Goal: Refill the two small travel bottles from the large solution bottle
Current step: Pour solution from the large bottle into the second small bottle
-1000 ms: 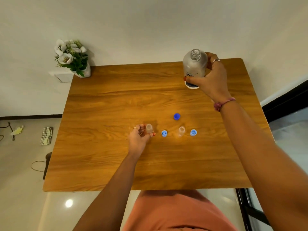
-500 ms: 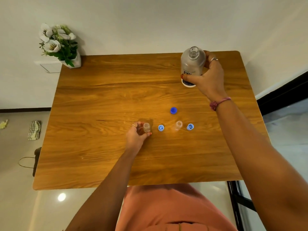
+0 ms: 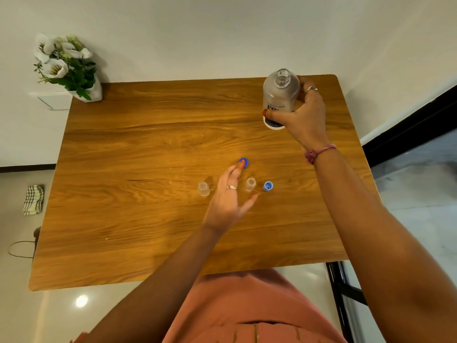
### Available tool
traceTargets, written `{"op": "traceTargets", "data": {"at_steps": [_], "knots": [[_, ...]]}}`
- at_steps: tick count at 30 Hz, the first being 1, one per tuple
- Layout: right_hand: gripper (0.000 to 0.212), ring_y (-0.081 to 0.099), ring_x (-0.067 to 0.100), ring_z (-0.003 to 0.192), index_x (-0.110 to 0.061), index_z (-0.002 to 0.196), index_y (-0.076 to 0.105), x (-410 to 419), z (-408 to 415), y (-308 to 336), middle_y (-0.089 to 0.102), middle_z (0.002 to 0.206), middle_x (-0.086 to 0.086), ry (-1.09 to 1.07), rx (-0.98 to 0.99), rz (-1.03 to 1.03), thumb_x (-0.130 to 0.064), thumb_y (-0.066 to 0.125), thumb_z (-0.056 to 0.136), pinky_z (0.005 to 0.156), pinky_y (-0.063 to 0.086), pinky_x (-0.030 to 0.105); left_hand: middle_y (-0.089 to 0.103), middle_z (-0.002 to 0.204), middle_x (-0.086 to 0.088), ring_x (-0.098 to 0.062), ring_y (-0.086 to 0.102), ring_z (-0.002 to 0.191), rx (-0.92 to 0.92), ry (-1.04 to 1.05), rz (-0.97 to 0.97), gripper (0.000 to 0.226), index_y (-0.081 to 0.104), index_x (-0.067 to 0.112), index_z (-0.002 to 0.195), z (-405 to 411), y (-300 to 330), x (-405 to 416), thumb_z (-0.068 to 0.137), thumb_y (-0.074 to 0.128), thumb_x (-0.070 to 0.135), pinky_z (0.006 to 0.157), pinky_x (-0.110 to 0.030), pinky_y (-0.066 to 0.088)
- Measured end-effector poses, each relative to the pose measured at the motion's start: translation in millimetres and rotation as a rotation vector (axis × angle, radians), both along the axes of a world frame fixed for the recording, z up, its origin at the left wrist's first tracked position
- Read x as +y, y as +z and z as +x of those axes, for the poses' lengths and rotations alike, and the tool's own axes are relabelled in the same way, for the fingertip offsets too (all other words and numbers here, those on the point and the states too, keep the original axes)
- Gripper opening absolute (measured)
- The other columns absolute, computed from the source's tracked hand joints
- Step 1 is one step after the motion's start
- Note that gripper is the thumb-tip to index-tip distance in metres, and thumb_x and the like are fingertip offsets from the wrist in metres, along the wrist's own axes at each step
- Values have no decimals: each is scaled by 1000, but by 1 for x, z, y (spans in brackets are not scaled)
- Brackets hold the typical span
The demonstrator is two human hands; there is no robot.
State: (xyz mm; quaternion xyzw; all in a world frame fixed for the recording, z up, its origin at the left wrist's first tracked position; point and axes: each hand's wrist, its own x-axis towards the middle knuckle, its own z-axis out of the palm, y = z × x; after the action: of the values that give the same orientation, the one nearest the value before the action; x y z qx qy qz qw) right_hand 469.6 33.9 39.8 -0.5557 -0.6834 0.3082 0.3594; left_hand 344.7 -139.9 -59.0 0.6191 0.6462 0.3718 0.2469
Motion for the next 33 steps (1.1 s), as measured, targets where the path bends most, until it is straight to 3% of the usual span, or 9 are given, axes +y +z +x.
{"op": "traceTargets", "data": {"at_steps": [4, 8, 11, 16, 21, 25, 29, 33], "knots": [[77, 47, 7, 109, -11, 128, 47, 1, 7, 0, 54, 125, 2, -7, 0, 4, -27, 86, 63, 75, 38, -3, 30, 151, -5, -17, 29, 139, -78, 108, -327, 80, 21, 12, 148, 23, -16, 12, 85, 69, 22, 112, -27, 26], [75, 48, 8, 108, -13, 125, 47, 0, 13, -3, 54, 121, 0, 9, -3, 12, -28, 85, 63, 76, 41, -1, 37, 146, -6, -18, 35, 136, -69, 151, -391, 69, 29, 8, 145, 27, -26, 20, 87, 65, 14, 109, -21, 26], [77, 50, 11, 111, -13, 126, 47, 1, 17, -7, 55, 124, 2, 16, -2, 13, -30, 86, 62, 81, 45, 8, 42, 143, -7, -18, 38, 134, -101, 195, -425, 64, 34, 8, 142, 28, -31, 24, 86, 65, 12, 109, -25, 29], [80, 50, 11, 112, -13, 128, 46, 3, 22, -8, 54, 125, 2, 15, 8, 13, -29, 86, 61, 83, 47, 12, 53, 134, -5, -17, 47, 126, -140, 217, -412, 54, 45, 10, 135, 31, -36, 26, 85, 67, 13, 106, -28, 37], [78, 48, 10, 111, -12, 127, 46, 4, 23, -6, 54, 124, 2, 16, 7, 11, -28, 86, 62, 80, 45, 9, 58, 122, -3, -9, 50, 109, -128, 242, -373, 40, 55, 11, 123, 33, -33, 26, 85, 68, 15, 89, -12, 33], [77, 48, 9, 110, -13, 127, 46, 4, 24, -4, 54, 123, 1, 8, 10, 12, -28, 86, 62, 79, 44, 7, 59, 115, -1, -5, 50, 101, -127, 249, -312, 38, 59, 10, 118, 32, -24, 29, 82, 71, 15, 85, -12, 35], [76, 48, 8, 109, -14, 124, 48, 6, 24, 1, 54, 120, -1, 7, 23, 18, -29, 86, 61, 78, 44, 6, 57, 108, 5, -2, 50, 96, -173, 253, -228, 37, 62, 11, 115, 29, -5, 33, 80, 73, 14, 79, -1, 36], [78, 47, 7, 110, -14, 127, 48, 7, 22, 9, 54, 123, -1, 9, 44, 50, -29, 87, 61, 80, 44, 6, 56, 102, 4, -3, 53, 89, -244, 269, -104, 36, 64, 10, 109, 23, 21, 41, 76, 77, 18, 76, -13, 42]]}}
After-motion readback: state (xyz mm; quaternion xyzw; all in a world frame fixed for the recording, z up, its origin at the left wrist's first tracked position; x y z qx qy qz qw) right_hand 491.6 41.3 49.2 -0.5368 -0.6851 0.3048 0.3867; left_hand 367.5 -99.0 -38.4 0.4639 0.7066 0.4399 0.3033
